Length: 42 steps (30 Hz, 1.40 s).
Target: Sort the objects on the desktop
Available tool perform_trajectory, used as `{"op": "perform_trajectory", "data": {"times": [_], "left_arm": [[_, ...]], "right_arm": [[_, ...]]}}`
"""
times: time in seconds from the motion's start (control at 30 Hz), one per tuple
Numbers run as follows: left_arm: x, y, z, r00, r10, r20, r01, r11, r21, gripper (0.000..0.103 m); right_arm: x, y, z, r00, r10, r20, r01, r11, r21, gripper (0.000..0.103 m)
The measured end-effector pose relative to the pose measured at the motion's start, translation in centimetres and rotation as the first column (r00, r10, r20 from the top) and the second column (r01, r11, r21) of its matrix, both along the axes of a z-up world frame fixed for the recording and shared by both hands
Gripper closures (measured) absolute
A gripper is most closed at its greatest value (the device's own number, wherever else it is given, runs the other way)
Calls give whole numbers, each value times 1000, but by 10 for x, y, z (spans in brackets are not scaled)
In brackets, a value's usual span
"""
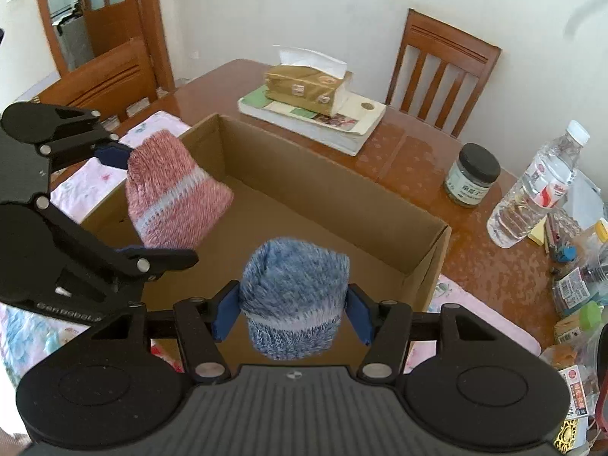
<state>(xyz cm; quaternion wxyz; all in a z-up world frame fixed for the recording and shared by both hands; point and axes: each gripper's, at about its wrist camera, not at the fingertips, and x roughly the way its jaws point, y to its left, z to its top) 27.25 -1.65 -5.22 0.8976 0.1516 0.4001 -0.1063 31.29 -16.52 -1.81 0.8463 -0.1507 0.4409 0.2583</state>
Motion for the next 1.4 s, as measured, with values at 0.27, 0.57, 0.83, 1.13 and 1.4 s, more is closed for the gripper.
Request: {"op": "perform_trajectory", "data": {"times": [0.27,0.57,0.83,1.13,1.4], "left_arm": [[-7,0,7,999,-17,27,17,999,27,7],[-24,-2,14,999,-34,41,34,999,20,6],[-49,-2,19,998,-49,45,48,999,23,6],[-84,4,17,999,-51,18,51,998,28,6],[-119,9,10,998,-60,5,60,998,2,6]], "right_arm": [[1,-9,4,999,-48,8,48,998,38,15],[-10,-13,9,998,-55,39,54,998,45,0],[-33,-13,14,998,-25,59,22,999,48,0],[-74,-14,14,997,14,72,-16,999,37,0],[-111,-23,11,997,16,74,-20,999,46,0]]}}
